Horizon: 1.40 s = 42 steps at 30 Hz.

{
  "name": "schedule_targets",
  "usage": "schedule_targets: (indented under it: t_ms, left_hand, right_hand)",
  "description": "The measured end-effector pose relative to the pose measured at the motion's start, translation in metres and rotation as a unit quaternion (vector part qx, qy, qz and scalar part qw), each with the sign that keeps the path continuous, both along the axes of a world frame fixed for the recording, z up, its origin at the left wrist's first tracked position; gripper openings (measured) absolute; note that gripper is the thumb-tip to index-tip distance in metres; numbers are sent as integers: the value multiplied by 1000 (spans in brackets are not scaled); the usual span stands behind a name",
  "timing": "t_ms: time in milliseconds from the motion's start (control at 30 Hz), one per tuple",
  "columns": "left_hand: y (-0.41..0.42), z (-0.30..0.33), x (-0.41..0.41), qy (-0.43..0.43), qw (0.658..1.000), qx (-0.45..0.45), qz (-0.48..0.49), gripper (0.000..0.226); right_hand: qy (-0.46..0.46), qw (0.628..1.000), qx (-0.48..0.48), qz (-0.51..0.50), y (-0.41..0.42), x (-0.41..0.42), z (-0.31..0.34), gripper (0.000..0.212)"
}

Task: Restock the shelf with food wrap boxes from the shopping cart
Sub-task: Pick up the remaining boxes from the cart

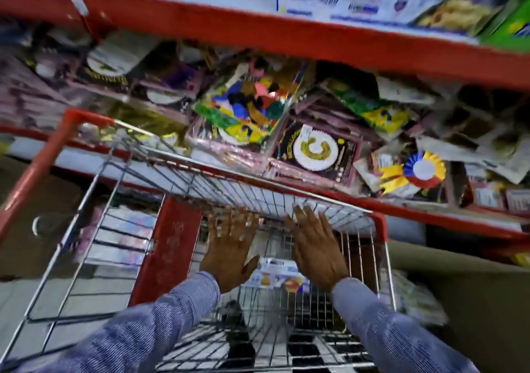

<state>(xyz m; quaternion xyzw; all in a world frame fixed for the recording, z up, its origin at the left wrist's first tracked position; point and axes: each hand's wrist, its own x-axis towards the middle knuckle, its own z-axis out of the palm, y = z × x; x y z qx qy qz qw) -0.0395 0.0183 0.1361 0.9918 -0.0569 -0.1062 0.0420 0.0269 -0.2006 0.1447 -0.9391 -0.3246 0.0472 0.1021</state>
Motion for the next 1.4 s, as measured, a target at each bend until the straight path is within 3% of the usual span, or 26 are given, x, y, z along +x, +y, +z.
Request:
schedule_targets:
  t_ms: [167, 267, 467, 700, 867, 1133, 1267, 1400]
  left_hand:
    - [3, -88, -35, 181, 982, 50, -26, 81]
    - [-1, -117, -39, 245, 965, 71, -56, 76]
    - [-5, -161, -45, 225, 967, 69, -97, 50]
    - [-10, -186, -42, 210, 967, 50, -137, 48]
    - [-23, -194, -42, 188, 975, 40, -115, 48]
    - [-33, -205, -33, 173, 980, 57, -82, 47]
    - [-33, -188, -21, 183, 978, 43, -92, 39]
    - [-25, -130, -13, 176, 978, 2, -114, 44]
  right_hand:
    - [218, 964, -148, 36, -1, -23, -96, 71]
    - [266, 947, -174, 52, 7, -17, -138, 65]
    - [288, 931, -209, 85, 27, 11, -196, 67]
    - [330, 904, -227, 151, 26, 42, -216, 73]
    - [257, 932, -190, 172, 30, 44, -217, 56]
    - [168, 966, -155, 122, 26, 53, -208, 58]
    - [151, 976, -118, 102, 23, 57, -175, 51]
    - [153, 977, -93, 112, 32, 64, -106, 49]
